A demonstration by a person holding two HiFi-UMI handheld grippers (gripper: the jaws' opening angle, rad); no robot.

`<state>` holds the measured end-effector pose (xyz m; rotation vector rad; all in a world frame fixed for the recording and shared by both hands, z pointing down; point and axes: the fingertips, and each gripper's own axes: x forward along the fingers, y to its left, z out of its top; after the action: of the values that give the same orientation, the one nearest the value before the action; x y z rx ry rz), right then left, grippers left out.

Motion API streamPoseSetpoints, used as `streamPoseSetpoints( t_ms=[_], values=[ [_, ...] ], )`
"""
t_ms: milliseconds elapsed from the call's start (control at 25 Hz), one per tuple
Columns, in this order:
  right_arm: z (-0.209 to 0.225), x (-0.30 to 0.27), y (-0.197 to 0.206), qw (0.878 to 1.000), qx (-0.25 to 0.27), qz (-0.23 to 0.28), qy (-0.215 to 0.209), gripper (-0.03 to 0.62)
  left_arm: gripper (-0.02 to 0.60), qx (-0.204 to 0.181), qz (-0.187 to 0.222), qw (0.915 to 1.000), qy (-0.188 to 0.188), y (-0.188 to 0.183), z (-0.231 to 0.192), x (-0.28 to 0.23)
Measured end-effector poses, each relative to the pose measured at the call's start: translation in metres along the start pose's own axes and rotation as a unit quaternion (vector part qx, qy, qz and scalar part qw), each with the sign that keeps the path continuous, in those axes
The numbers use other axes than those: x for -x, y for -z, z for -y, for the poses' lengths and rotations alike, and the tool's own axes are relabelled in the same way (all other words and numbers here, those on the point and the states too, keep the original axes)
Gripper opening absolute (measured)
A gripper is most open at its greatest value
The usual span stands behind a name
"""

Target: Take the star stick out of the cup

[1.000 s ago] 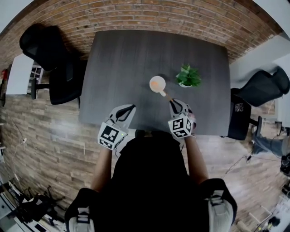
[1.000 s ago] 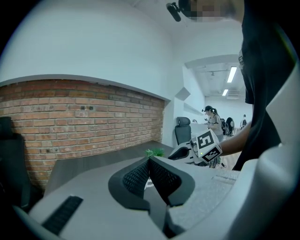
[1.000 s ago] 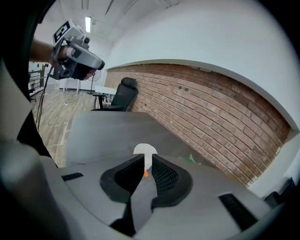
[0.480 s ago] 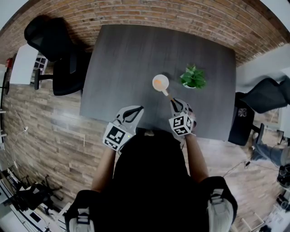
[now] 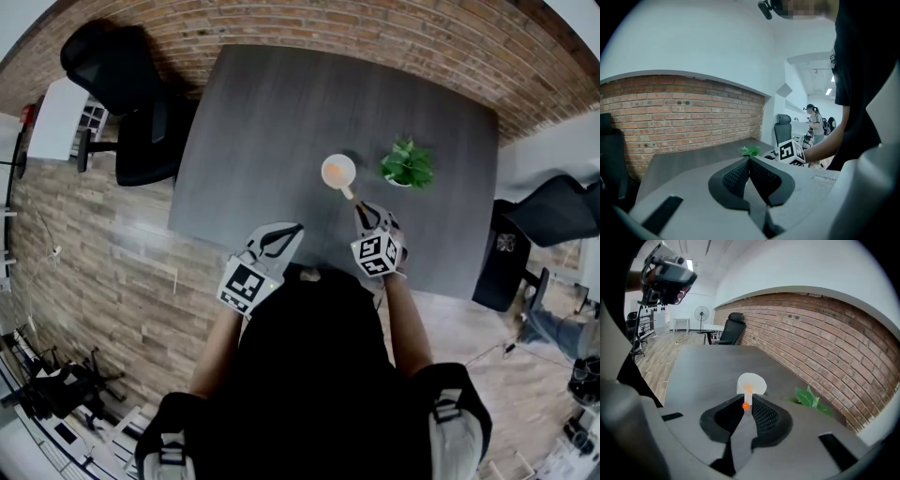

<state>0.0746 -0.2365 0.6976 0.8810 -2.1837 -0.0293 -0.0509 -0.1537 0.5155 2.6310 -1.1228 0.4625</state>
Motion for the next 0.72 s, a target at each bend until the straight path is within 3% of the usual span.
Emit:
streamPoseSetpoints(
  t_ms=[80, 280, 720],
  values=[
    [0.001, -0.003, 0.003, 1.0, 0.0, 0.0, 0.0, 0.046, 0.002, -0.009, 0.002, 1.0, -0.002, 0.0, 0.001, 0.0],
    [0.002, -0.009, 0.007, 1.0, 0.0, -0.006, -0.004, 0.041, 0.002, 0.019, -0.011, 0.9997, -0.012, 0.008, 0.0, 0.002],
    [0.003, -0.018, 0.005, 1.0, 0.007, 0.001, -0.012, 0.037, 0.002, 0.012, -0.01, 0.9996, -0.024, 0.007, 0.002, 0.002]
  ],
)
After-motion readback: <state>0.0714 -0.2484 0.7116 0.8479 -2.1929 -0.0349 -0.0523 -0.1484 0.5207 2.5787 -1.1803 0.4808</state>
